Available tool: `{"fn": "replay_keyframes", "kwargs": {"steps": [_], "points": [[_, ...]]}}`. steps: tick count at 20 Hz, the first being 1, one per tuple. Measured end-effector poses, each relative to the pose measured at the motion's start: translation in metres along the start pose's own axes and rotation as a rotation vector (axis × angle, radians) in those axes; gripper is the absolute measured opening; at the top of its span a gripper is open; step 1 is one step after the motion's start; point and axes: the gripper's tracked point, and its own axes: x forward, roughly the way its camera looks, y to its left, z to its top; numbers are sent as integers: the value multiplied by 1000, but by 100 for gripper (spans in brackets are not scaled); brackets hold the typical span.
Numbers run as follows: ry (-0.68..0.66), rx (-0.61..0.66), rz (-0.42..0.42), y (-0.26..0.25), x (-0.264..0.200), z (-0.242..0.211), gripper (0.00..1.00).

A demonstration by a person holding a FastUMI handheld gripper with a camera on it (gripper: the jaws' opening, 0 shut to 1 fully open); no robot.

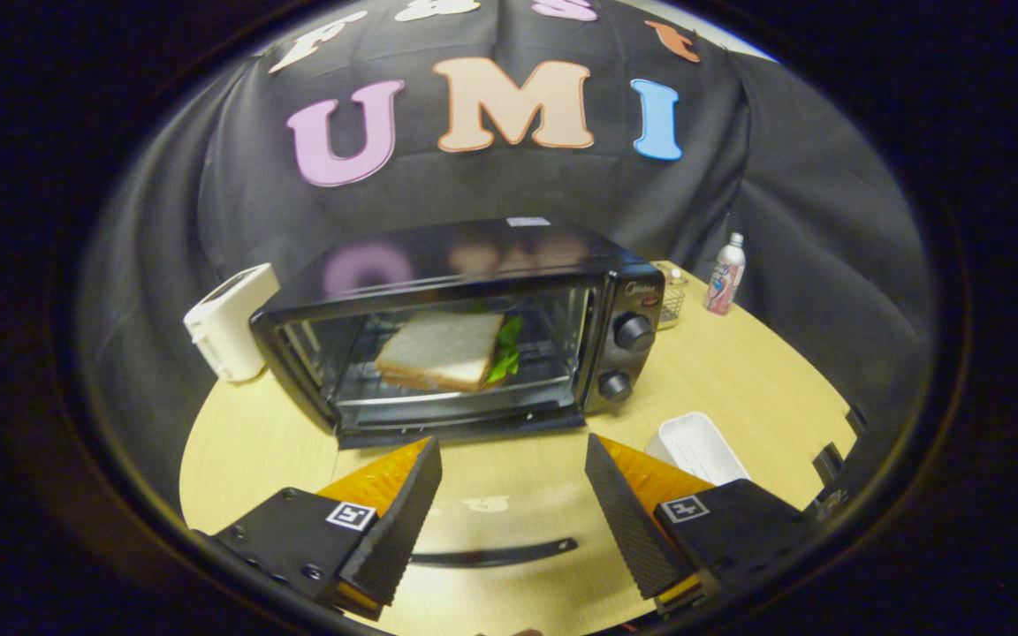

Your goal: Open the toaster oven, put the food inside, and close the toaster oven door.

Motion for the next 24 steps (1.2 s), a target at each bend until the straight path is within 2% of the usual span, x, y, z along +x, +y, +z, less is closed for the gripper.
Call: {"fn": "replay_keyframes", "kwargs": {"steps": [7,13,24], "points": [[137,-74,32,17,-52,-71,100],[249,-113,77,38,-38,-119,100],[301,-142,52,51,-13,-127,100]]}}
